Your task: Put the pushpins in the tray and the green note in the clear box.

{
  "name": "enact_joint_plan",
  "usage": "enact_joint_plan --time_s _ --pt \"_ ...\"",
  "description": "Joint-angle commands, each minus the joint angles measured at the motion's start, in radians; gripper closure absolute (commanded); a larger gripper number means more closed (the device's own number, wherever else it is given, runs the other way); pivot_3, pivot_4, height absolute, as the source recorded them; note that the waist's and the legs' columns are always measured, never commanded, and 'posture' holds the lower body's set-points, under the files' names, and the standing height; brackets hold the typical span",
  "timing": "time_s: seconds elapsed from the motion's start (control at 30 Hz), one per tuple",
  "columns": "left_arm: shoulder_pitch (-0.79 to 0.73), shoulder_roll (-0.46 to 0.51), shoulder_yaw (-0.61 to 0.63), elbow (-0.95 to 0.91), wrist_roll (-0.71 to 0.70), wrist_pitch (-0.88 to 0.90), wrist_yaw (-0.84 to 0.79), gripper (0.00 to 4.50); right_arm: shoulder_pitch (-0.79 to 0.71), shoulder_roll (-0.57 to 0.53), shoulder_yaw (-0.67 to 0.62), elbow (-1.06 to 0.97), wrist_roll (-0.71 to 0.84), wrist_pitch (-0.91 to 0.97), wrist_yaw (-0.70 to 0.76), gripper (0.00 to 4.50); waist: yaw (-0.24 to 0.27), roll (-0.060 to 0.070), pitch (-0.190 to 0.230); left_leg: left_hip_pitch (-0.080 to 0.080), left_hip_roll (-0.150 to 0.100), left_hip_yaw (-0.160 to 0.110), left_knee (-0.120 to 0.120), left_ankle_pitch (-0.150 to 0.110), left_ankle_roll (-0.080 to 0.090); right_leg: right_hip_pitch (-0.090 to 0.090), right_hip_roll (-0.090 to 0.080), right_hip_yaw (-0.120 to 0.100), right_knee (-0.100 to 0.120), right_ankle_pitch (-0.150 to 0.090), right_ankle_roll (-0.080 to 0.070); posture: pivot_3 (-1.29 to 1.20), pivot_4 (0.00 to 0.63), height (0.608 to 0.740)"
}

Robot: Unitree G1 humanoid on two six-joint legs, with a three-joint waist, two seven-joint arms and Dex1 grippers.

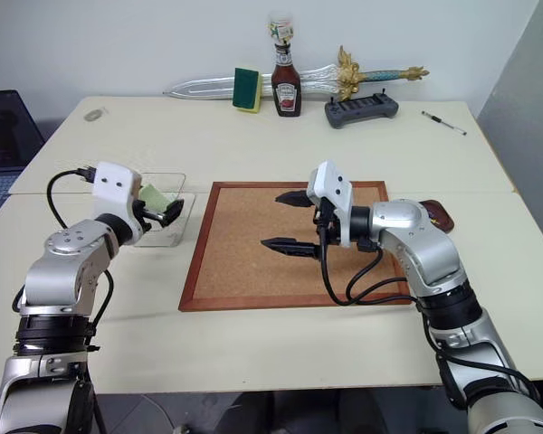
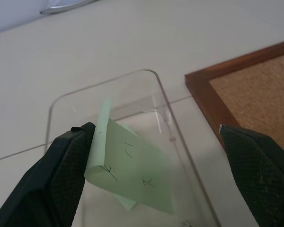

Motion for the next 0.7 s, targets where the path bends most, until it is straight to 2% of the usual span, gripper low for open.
enact_joint_plan --time_s 0.03,0.1,0.2,0.7 --pt "0.010 0.059 -0.053 -0.054 0.071 -0.095 -0.059 0.05 -0.011 0.004 -0.020 -0.017 -0.001 -0.010 -0.008 0.00 -0.001 0.000 0.000 0.000 0.000 0.000 0.000 0.000 0.000 0.000 0.000 0.000 0.000 0.000 0.000 0.00 0.150 0.740" --pt "0.029 0.102 -0.109 -0.045 0.139 -0.191 -0.094 0.05 -0.012 0.007 -0.021 -0.015 -0.003 -0.012 -0.011 0.00 -0.002 0.000 0.000 0.000 0.000 0.000 0.000 0.000 0.000 0.000 0.000 0.000 0.000 0.000 0.000 0.00 0.150 0.740" --pt "0.040 0.106 -0.122 -0.027 0.156 -0.226 -0.110 0.05 -0.013 0.010 -0.024 -0.018 -0.002 -0.011 -0.016 0.00 -0.002 0.000 0.000 0.000 0.000 0.000 0.000 0.000 0.000 0.000 0.000 0.000 0.000 0.000 0.000 0.00 0.150 0.740" --pt "0.024 0.052 -0.075 -0.028 0.094 -0.125 -0.153 0.05 -0.018 0.016 -0.028 -0.021 0.001 -0.011 -0.034 0.00 -0.004 0.000 0.000 0.000 0.000 0.000 0.000 0.000 0.000 0.000 0.000 0.000 0.001 0.000 0.000 0.00 0.150 0.740"
